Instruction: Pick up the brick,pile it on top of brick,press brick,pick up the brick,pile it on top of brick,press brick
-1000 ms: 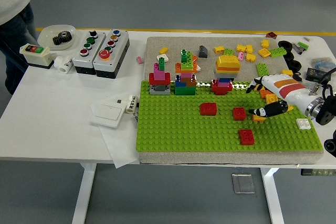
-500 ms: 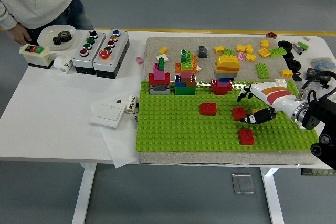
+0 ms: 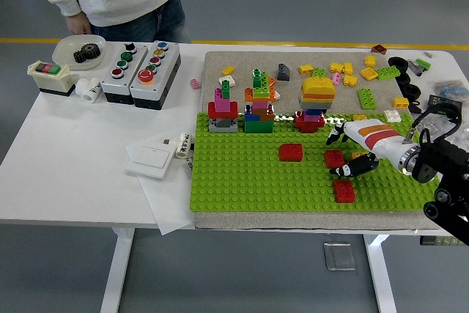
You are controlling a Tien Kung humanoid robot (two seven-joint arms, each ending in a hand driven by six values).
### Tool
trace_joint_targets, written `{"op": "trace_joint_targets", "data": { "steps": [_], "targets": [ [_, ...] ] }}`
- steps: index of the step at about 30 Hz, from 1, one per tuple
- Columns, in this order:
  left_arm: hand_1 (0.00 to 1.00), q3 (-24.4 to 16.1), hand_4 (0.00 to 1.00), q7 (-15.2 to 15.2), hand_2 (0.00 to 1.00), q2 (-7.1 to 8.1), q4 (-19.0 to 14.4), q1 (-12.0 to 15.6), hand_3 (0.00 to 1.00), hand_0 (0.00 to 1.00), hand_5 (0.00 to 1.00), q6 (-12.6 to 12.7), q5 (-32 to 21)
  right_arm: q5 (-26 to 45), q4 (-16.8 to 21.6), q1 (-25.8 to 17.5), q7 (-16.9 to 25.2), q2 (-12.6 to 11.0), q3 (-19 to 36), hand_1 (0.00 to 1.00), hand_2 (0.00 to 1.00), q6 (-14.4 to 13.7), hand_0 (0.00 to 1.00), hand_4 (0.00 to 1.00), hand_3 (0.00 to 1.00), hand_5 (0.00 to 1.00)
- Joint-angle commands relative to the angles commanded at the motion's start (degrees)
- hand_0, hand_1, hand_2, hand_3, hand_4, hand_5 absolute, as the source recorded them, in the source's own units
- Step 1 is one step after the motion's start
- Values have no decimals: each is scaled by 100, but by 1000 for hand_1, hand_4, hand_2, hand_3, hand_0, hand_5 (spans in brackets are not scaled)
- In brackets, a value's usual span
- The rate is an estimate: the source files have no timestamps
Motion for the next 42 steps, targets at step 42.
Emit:
{"op": "trace_joint_targets", "data": {
  "steps": [42],
  "targets": [
    [919, 33, 829, 10, 931, -1, -12, -64, 833, 833, 790, 17, -12, -172, -181, 6, 150, 47, -109, 518, 554, -282, 507, 727, 507, 444]
  ]
}}
